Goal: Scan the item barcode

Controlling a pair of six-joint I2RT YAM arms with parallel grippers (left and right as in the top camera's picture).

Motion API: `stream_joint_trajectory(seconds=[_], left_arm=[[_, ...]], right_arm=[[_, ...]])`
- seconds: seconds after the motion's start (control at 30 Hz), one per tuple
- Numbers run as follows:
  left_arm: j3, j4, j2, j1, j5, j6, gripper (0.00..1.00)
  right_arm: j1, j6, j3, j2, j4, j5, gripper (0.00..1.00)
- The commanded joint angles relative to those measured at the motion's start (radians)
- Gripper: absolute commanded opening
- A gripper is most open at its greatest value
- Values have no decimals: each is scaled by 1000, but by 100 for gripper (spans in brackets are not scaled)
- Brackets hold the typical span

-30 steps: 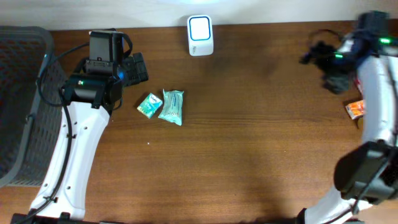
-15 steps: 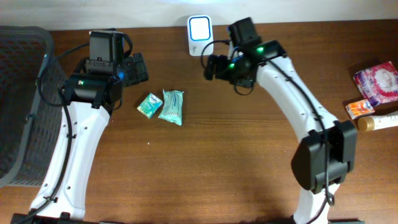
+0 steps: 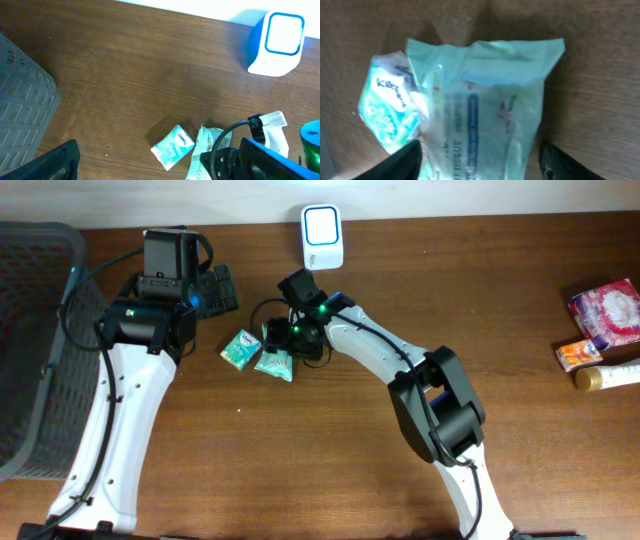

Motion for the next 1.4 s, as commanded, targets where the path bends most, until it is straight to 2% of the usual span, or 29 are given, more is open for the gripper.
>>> stream_joint_trajectory(seconds=[0.0, 0.03, 0.17, 0.27, 0.3, 0.43, 0.6, 0.83, 0.97, 1.1, 1.13, 1.2, 1.23, 1.37], left_arm=[[1, 2, -6, 7, -11, 12, 99], [1, 2, -6, 7, -11, 12, 99], [1, 2, -6, 7, -11, 12, 99], [1, 2, -6, 7, -11, 12, 99], [1, 2, -6, 7, -11, 12, 99], [1, 2, -6, 7, -11, 12, 99], [1, 2, -6, 7, -11, 12, 99], [1, 1, -6, 7, -11, 12, 99], [1, 2, -6, 7, -11, 12, 99], [1, 2, -6, 7, -11, 12, 99], [1, 2, -6, 7, -11, 12, 99], [1, 2, -6, 7, -11, 12, 99], [1, 2, -6, 7, -11, 12, 99], [1, 2, -6, 7, -11, 12, 99]], right_arm=[[-3, 5, 3, 22, -50, 85, 54], [-8, 5, 3, 22, -98, 126, 52], [-90, 5, 47, 3, -394, 279, 53], [-190, -12, 110, -54, -593, 438, 59], [-229, -166, 150, -57, -608, 408, 67], [-250, -186, 163, -57, -650, 285, 70], [-225, -43, 163, -57, -674, 267, 70], [-56, 288, 162, -55, -666, 709, 70], [-28, 339, 162, 8, -663, 743, 70], [-19, 357, 161, 76, -663, 743, 63], [-19, 358, 159, 93, -665, 743, 57], [-19, 357, 153, 103, -667, 742, 39], [-19, 357, 153, 103, -668, 742, 36], [-27, 257, 155, 101, -671, 718, 33]])
